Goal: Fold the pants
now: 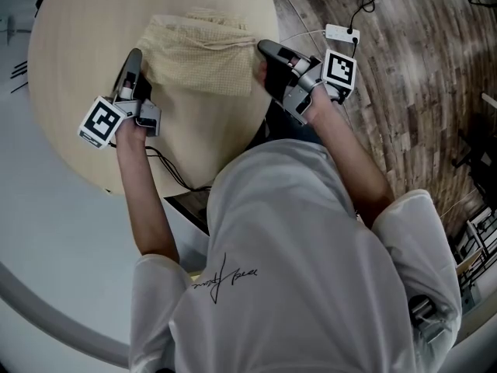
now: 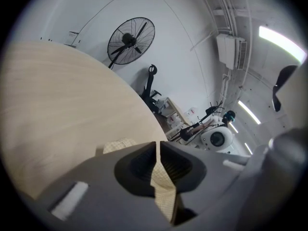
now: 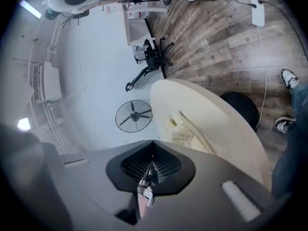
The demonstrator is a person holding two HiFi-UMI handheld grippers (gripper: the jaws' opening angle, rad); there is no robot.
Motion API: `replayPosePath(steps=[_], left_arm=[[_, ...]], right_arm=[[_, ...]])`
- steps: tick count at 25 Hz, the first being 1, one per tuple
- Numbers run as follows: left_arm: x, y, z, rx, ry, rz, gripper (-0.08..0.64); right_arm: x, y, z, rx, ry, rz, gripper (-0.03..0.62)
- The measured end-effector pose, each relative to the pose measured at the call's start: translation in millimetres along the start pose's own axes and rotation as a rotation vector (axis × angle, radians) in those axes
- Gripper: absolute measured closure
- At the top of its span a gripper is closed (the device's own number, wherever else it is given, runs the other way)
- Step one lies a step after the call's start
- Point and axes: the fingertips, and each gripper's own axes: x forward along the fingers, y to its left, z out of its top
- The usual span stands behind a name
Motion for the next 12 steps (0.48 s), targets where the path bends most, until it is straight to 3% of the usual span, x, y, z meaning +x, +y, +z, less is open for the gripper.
replayPosePath(steps=[5, 12], left_arm=[[-0.4, -20.4, -3.7, 0.027, 0.027, -0.037, 0.492], [-30.4, -20.2, -14.5, 0.097, 0.013, -0.025, 0.502]], right_arm=[[-1.1, 12.4, -4.3, -0.050, 0.021, -0.009, 0.592], [-7.3, 11.7, -28.4, -0.155, 0.039, -0.027, 0.592]])
